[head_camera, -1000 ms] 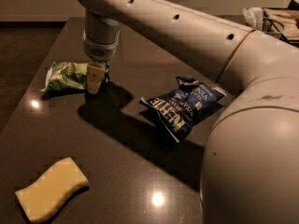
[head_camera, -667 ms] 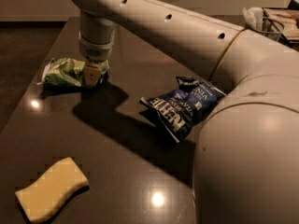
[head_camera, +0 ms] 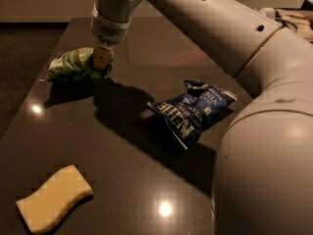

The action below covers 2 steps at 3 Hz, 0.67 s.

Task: Pick green jalapeno chip bag

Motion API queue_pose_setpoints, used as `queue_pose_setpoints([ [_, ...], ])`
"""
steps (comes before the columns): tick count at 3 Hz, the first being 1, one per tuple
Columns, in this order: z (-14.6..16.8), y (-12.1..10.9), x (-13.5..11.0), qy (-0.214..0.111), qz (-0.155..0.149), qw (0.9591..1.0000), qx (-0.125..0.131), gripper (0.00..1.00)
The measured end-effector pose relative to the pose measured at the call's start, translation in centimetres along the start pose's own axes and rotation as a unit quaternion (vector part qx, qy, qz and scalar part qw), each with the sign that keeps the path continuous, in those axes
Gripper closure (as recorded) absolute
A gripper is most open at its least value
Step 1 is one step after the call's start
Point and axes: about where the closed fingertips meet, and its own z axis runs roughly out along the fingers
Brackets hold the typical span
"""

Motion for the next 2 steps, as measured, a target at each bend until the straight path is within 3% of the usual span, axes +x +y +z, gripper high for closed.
queue_pose_setpoints([
  [2, -6.5, -0.9, -0.2, -0.050, -0.018, 0.9986, -0.003, 1.00],
])
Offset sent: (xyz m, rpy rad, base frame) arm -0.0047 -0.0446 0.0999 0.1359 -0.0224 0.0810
